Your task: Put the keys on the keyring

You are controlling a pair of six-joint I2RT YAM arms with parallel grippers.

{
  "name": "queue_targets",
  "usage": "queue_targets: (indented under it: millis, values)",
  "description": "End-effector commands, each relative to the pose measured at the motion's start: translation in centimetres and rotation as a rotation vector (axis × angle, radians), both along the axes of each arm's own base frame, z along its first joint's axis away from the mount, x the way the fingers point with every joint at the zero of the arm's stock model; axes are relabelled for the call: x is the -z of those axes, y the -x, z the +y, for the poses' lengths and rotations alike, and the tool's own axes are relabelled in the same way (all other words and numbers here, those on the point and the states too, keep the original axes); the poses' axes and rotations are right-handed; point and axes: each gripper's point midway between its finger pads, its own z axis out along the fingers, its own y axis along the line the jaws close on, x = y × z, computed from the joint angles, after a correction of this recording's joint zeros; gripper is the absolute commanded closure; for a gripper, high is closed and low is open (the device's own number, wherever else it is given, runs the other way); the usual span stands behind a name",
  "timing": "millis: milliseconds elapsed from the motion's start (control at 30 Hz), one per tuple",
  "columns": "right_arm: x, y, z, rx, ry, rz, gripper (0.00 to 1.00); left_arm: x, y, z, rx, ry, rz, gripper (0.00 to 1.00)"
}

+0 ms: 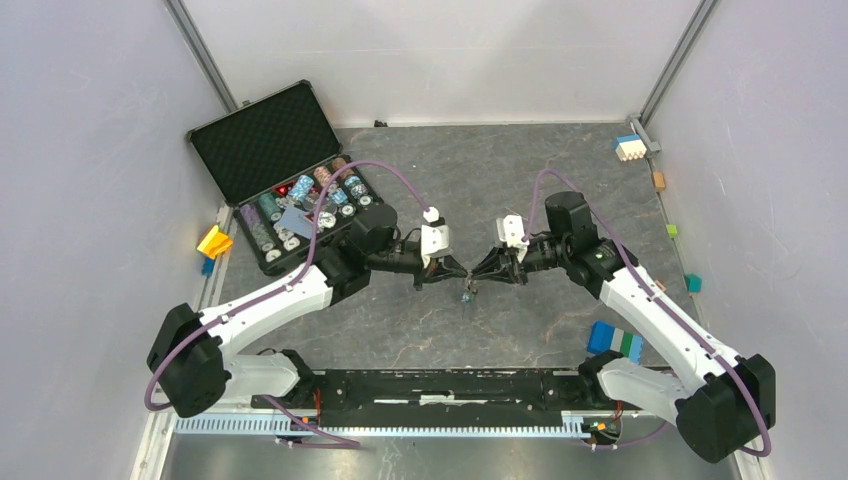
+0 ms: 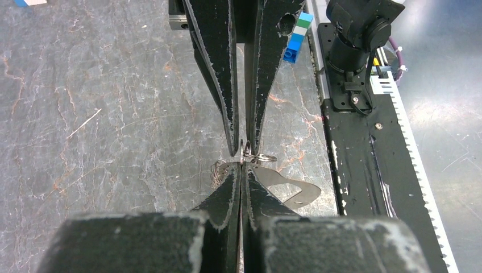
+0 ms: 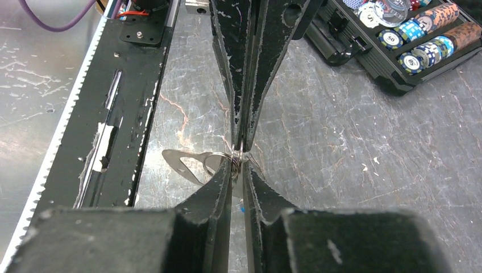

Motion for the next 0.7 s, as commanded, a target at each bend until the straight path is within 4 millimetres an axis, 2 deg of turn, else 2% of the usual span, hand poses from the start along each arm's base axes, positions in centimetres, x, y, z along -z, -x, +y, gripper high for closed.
queue_targets:
  millis: [0,267,667]
  values:
    - [-0.6,0.0,0.3,-0.008,-0.033,-0.013,0.86,-1.9,0.1,-0.4,0.014,0.066,-0.012,0.98]
    - [-0.4,-0.5,0.1,0.019,-0.015,-0.028,0.99,-1.8,0.1,-0.2,0.012,0.066,-0.015,0.98]
    - [-1.0,-1.4,-0.4,0.067,0.006,-0.095,1.0,-1.0,0.0,0.2,0.021,0.052,-0.053,0.97]
